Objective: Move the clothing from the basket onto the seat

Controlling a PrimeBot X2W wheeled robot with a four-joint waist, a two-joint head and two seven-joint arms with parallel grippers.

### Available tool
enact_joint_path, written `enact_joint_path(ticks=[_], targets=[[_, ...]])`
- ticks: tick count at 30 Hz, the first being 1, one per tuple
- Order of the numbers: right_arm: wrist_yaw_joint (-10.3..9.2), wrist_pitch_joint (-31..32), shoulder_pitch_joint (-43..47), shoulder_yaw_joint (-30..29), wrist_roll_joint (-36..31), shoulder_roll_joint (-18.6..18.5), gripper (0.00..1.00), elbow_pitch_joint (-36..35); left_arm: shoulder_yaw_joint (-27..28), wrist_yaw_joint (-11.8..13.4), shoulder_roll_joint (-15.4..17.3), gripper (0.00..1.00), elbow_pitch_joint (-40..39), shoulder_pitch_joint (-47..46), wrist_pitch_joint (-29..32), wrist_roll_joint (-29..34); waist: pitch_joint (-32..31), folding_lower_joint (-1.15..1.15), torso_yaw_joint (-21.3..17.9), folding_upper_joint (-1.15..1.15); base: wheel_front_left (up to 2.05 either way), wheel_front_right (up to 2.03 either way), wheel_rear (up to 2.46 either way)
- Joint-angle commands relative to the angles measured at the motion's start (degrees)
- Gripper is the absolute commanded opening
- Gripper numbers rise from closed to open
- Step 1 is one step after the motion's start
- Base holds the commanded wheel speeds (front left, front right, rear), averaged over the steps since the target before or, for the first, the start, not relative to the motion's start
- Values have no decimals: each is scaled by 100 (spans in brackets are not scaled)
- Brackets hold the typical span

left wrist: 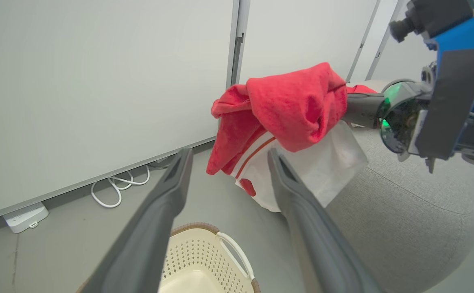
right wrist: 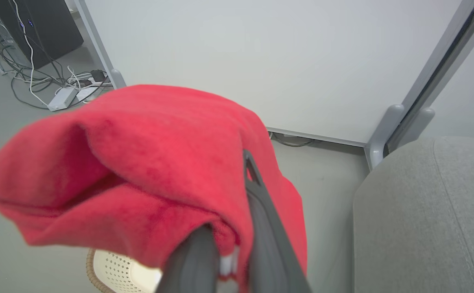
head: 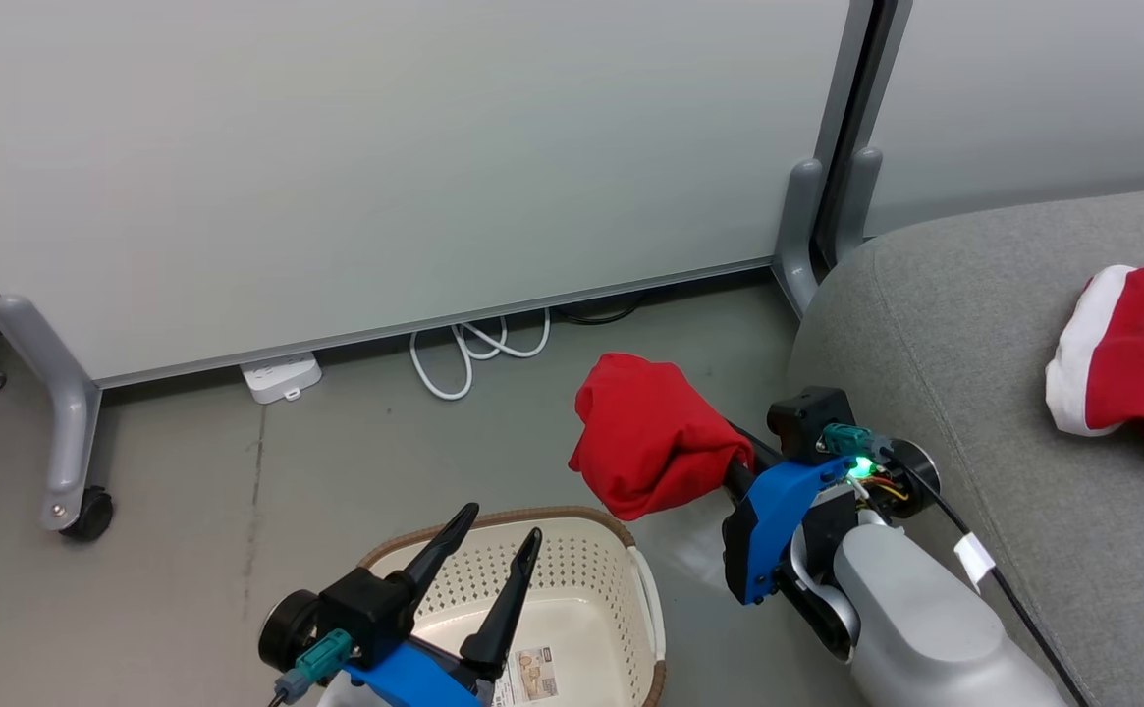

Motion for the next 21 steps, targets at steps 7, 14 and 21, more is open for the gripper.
enact_joint_path(ticks=[7, 14, 21], targets=[[-6, 43, 66, -62, -64, 4, 0, -115, 218, -139, -104, 100, 7, 95, -19, 231, 65, 0, -425, 0, 0, 0, 0], [-6, 40, 95, -111, -102, -8, 0, -145, 317, -203, -172, 100, 38, 81, -19, 396, 109, 0, -1002, 0, 0, 0, 0], [-6, 30, 101, -219, -135, -24, 0, -189, 365, -280, -234, 100, 72, 3, -19, 537, 196, 0, -1725, 0, 0, 0, 0]])
